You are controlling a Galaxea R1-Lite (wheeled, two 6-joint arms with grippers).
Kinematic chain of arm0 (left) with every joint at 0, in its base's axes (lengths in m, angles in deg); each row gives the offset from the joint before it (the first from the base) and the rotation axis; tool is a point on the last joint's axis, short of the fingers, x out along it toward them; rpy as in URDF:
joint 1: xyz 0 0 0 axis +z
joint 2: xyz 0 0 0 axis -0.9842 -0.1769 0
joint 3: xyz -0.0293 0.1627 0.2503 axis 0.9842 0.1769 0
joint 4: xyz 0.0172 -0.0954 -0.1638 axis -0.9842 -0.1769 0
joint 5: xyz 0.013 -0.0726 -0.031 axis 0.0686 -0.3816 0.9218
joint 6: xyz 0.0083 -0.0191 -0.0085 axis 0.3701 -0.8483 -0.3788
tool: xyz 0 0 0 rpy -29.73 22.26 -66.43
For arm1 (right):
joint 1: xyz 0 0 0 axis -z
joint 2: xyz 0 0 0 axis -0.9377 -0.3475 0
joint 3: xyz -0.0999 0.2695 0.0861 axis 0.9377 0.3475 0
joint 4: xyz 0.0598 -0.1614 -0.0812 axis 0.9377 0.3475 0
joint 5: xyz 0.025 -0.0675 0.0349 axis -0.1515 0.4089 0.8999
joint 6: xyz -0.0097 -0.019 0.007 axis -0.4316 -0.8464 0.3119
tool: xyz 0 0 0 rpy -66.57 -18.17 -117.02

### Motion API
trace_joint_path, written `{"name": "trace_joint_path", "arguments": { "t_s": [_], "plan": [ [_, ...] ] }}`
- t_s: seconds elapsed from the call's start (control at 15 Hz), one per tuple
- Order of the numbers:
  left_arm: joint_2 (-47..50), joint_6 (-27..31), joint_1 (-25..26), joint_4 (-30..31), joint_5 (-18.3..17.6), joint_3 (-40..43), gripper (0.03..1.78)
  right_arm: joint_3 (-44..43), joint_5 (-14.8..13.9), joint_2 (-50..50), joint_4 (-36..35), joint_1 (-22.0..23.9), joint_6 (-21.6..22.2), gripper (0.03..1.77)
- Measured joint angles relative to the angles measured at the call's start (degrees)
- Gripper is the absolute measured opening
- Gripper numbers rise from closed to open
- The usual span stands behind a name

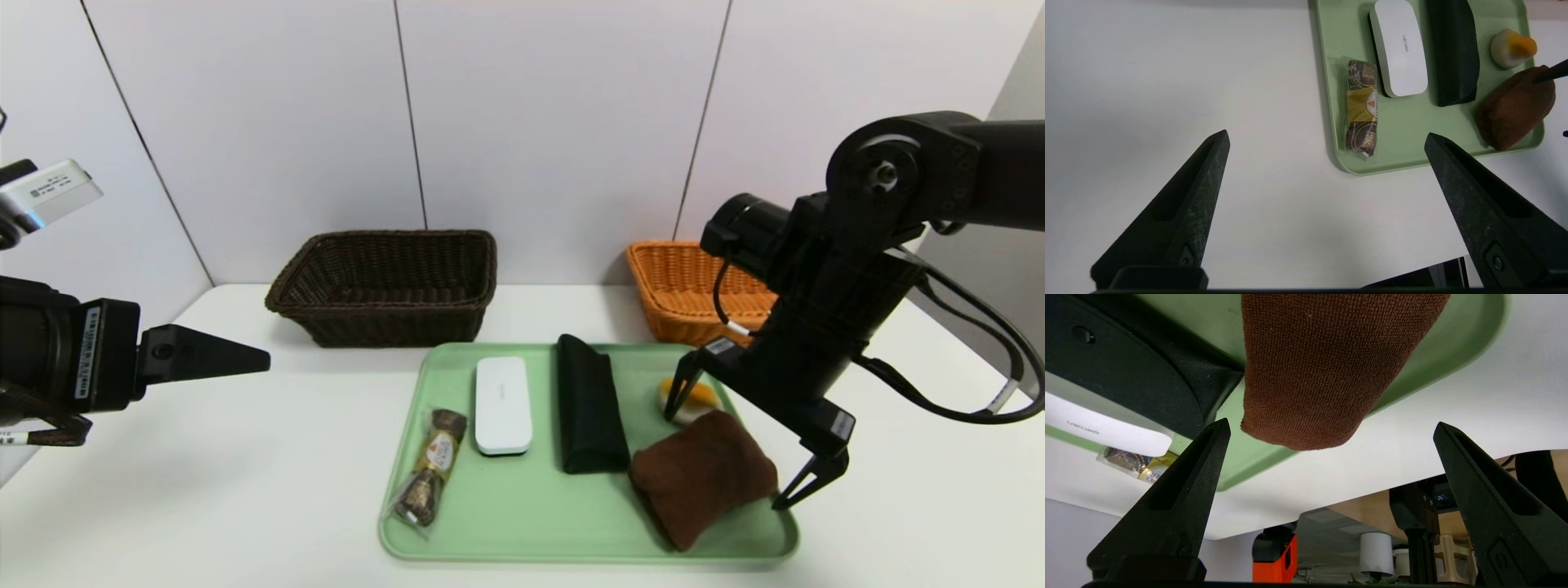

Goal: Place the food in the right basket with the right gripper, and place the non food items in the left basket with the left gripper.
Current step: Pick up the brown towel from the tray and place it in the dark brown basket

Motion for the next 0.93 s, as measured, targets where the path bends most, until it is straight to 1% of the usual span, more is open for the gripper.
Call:
{"name": "trace_joint_path", "arguments": {
  "t_s": [0.33, 0.53, 0.93],
  "plan": [
    [0.7, 0.0, -0.1, -0.2, -0.1, 0.8, 1.69, 7.8, 0.1, -0.2, -8.5, 0.8, 0.7, 1.71],
    [1.3, 0.0, -0.3, -0.1, -0.2, 1.6, 1.69, 10.9, 0.1, -0.3, -13.1, 1.0, 2.3, 1.71],
    [2.0, 0.0, -1.2, 0.1, -0.2, 2.8, 1.69, 13.3, 0.1, -1.6, -16.1, 1.0, 3.7, 1.71]
  ]
}}
